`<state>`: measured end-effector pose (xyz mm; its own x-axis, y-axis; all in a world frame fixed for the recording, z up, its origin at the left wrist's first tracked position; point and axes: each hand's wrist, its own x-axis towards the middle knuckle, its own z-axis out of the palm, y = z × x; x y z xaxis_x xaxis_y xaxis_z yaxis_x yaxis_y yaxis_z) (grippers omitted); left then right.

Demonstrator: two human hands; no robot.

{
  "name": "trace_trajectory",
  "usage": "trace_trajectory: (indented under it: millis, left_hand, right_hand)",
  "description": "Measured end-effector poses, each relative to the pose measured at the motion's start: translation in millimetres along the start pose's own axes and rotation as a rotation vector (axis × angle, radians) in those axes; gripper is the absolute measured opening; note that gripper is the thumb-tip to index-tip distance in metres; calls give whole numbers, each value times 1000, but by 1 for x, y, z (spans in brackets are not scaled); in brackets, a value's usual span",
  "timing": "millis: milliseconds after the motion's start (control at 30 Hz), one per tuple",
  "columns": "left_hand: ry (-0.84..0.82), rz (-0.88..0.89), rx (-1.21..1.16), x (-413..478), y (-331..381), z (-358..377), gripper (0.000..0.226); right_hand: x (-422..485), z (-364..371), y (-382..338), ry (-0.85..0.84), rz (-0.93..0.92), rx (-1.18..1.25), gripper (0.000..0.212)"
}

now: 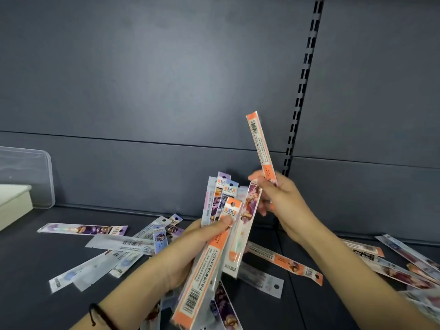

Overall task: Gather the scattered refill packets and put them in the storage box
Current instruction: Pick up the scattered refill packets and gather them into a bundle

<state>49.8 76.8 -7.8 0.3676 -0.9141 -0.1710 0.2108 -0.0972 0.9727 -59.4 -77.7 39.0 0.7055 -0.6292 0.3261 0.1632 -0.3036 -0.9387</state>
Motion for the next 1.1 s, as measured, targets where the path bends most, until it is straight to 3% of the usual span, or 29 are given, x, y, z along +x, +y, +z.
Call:
trace_trajectory:
  millis: [200,300,467,600,867,1000,1100]
  left_hand:
    - [-121,48,-220,-7,3,17,42]
    - [-139,45,-292,-6,1,18,44]
    - [-9,109,-244,-1,-2,9,40]
    - [84,137,-268,3,1,-3,30]
    - [142,143,-363,5,1,-6,19]
    - [189,151,-393,9,0,-10,20]
    - [225,136,-407,9,-1,-10,29]
  right_hand:
    - [-6,17,13,55,-205,-228,19]
    - [-6,18,17,64,-217,-322,19]
    - [3,6,10,-31,158,-13,22]
    - [8,-10,5,-203,282,292,31]
    - [1,-12,0,-264,203,336,12]
    - [-1,-19,-12,-385,209,583,38]
    - [-1,-18,-15,-349,125,634,20]
